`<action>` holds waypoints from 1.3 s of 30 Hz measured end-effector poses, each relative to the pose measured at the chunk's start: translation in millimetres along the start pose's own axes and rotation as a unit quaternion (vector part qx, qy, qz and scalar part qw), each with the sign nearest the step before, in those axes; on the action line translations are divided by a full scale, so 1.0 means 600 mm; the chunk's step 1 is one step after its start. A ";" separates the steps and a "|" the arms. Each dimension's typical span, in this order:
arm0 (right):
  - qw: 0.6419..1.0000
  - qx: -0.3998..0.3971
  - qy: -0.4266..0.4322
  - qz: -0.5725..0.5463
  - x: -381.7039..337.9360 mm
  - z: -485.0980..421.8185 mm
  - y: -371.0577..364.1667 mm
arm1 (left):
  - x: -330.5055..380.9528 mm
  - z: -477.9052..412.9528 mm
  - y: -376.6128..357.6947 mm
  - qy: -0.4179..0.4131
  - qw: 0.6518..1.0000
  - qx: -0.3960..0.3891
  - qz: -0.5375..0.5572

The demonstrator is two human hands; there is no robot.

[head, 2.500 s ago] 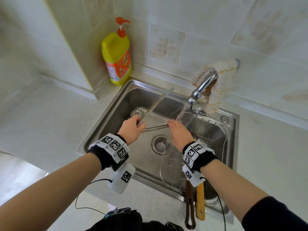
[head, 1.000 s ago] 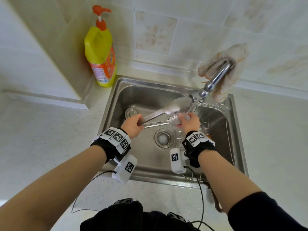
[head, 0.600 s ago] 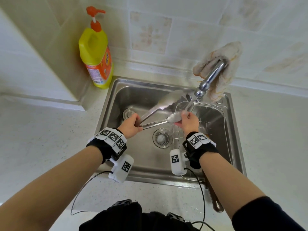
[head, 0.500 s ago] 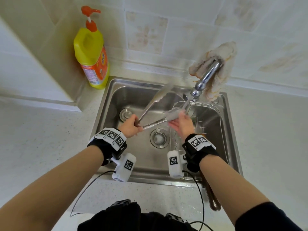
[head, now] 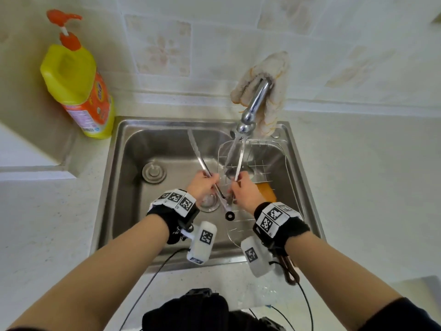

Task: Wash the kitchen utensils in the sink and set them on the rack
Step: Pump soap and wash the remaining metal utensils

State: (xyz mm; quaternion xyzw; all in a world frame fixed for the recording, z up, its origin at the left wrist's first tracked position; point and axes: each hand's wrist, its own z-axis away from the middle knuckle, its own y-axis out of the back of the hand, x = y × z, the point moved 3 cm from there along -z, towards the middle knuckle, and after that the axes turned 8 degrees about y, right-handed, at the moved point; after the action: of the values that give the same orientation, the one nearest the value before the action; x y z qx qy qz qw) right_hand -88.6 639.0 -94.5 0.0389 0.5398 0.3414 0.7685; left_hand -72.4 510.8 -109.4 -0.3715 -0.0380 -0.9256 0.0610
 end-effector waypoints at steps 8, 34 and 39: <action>0.993 0.020 0.071 0.094 0.017 0.014 0.062 | 0.033 -0.023 -0.013 0.084 0.926 0.059 0.363; 0.999 0.016 -0.009 -0.028 0.061 0.013 0.104 | 0.022 -0.015 -0.030 0.085 0.972 0.088 0.199; 0.998 -0.033 0.002 -0.047 0.050 0.015 0.089 | 0.021 0.001 -0.021 0.054 0.959 0.084 0.264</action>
State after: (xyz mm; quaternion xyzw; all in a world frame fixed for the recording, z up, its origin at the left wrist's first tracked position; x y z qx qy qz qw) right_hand -100.9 699.8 -92.1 -0.0130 0.5310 0.3226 0.7835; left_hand -83.0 522.3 -100.5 -0.3110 -0.0130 -0.8890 0.3359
